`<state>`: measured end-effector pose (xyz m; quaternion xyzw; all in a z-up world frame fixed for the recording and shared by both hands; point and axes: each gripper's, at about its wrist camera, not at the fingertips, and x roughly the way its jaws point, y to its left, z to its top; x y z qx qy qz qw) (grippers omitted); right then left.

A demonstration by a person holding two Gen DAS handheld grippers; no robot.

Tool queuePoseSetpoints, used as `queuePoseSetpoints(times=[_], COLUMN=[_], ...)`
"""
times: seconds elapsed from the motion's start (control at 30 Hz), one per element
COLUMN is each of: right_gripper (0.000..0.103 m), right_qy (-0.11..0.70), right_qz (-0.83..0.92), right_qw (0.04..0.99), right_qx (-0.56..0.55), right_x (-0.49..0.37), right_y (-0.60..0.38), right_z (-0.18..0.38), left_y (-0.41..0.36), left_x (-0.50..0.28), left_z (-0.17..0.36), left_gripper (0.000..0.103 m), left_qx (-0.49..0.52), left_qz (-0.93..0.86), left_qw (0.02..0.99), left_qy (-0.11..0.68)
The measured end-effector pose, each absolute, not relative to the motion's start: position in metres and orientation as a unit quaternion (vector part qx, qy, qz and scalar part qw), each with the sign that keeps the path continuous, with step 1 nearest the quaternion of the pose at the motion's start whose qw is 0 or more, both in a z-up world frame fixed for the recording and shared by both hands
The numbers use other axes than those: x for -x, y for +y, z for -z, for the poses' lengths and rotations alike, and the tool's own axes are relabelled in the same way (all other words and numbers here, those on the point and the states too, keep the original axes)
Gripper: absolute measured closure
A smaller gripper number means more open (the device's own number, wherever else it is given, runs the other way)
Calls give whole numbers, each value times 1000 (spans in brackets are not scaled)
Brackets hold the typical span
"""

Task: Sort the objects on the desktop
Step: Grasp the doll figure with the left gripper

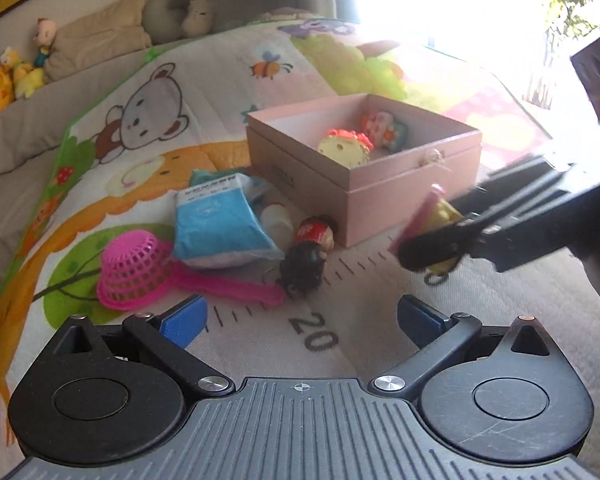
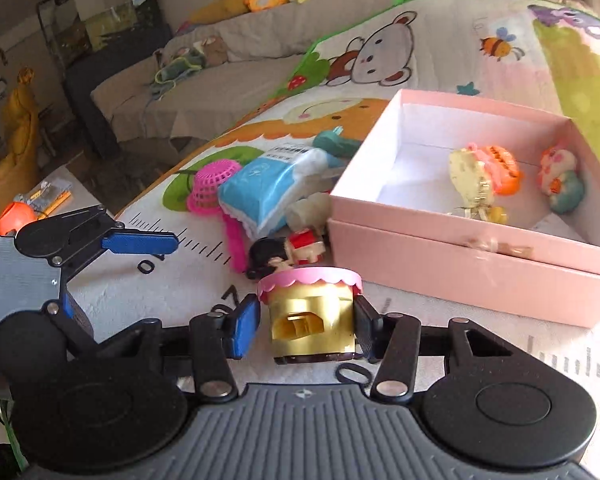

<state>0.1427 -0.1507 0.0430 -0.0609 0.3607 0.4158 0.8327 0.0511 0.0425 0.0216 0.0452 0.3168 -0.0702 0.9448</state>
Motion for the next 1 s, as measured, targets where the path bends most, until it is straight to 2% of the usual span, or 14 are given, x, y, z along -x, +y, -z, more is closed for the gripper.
queuePoseSetpoints(times=[0.2, 0.27, 0.33, 0.37, 0.4, 0.43, 0.5, 0.53, 0.7, 0.77, 0.8, 0.83, 0.9, 1.0], right_gripper=[53, 53, 52, 47, 45, 41, 37, 36, 27, 25, 25, 25, 25, 25], right_qy=[306, 308, 318, 322, 325, 325, 323, 322, 297, 296, 295, 295, 288, 263], right_qz=[-348, -345, -344, -344, -341, -337, -329, -327, -314, -316, -317, -319, -321, -308], right_qw=[883, 883, 879, 877, 877, 879, 884, 886, 899, 899, 898, 898, 898, 910], right_qx=[77, 86, 92, 94, 93, 90, 78, 72, 62, 66, 70, 74, 90, 89], right_x=[-116, -109, -103, -101, -99, -97, -97, -97, -98, -99, -99, -98, -99, -105], right_y=[-199, -209, -219, -224, -230, -235, -244, -247, -250, -246, -243, -240, -232, -229], right_z=[-34, -28, -23, -22, -22, -23, -28, -31, -46, -48, -48, -49, -52, -66], left_y=[24, 15, 12, 13, 13, 13, 11, 9, -7, -11, -13, -14, -11, -1], left_x=[-87, -92, -94, -95, -96, -96, -93, -91, -62, -47, -39, -35, -33, -40], left_z=[-19, -14, -10, -9, -8, -7, -6, -7, -9, -9, -8, -7, -5, -5], left_gripper=[1, 11, 28, 31, 38, 50, 66, 68, 67, 62, 54, 40, 28, 25], left_qx=[-29, -54, -64, -61, -60, -61, -69, -75, -100, -102, -103, -106, -119, -134], left_qz=[38, 27, 19, 18, 16, 15, 16, 19, 69, 108, 123, 122, 95, 26], left_qw=[950, 948, 945, 944, 943, 943, 942, 942, 938, 934, 932, 932, 935, 938], left_qy=[308, 313, 321, 325, 327, 328, 328, 326, 323, 325, 325, 325, 321, 319])
